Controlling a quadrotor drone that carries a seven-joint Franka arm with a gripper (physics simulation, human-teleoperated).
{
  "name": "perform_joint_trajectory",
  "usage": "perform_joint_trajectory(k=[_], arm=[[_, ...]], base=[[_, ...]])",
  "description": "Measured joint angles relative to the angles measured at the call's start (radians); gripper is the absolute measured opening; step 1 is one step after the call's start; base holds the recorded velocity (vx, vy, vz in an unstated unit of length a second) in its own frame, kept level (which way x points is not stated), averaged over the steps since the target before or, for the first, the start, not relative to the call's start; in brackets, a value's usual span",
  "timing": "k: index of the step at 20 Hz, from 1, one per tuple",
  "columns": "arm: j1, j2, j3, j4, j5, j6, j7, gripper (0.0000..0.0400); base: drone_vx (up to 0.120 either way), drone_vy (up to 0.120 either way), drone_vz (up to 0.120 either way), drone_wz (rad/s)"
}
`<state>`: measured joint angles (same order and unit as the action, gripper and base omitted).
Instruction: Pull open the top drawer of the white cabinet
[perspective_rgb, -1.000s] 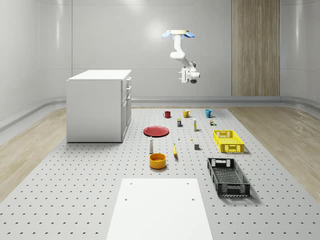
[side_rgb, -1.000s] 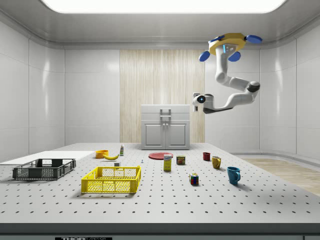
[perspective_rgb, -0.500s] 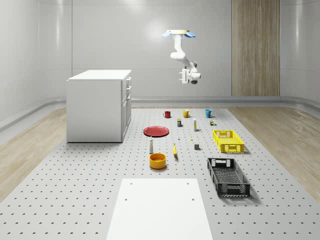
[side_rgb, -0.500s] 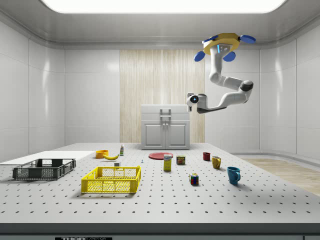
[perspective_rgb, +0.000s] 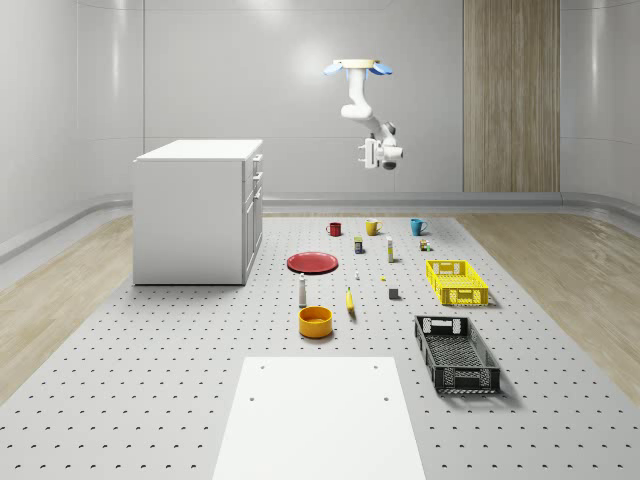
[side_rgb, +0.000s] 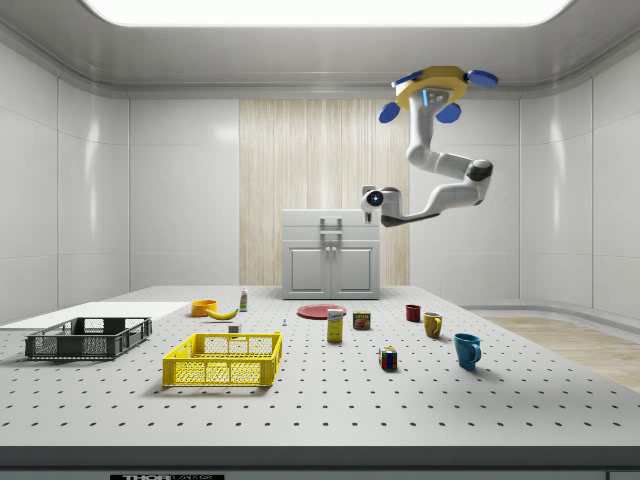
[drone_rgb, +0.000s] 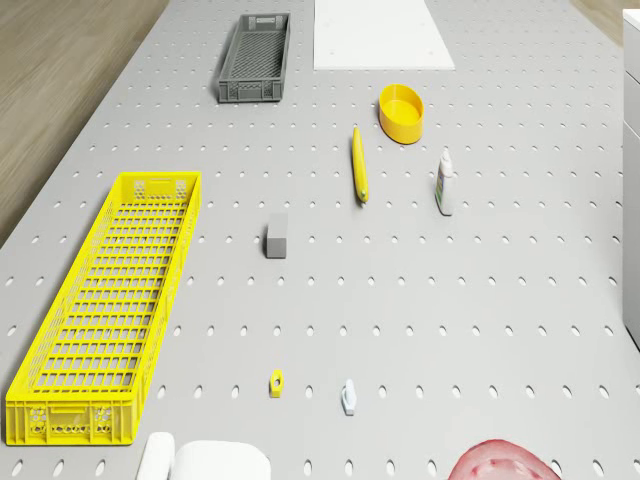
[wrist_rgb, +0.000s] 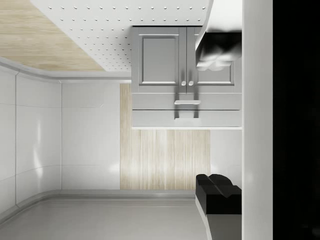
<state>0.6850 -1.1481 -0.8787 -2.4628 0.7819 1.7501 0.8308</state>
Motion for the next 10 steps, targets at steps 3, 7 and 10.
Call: perform_joint_trajectory(k=[3,7,10], arm=[[0.004,-0.005,-0.001,-0.001,-0.004,0.004,0.003,0.0305],[0.01,-0.01,0.006,-0.009,-0.001,0.019,0.005,0.0305],[0.015,-0.013,0.024,-0.026,0.012,0.044,0.003,0.0305]], base=[[0.12,0.0,0.0,0.0],[0.02,0.0,0.0,0.0],[0.0,0.0,0.0,0.0]])
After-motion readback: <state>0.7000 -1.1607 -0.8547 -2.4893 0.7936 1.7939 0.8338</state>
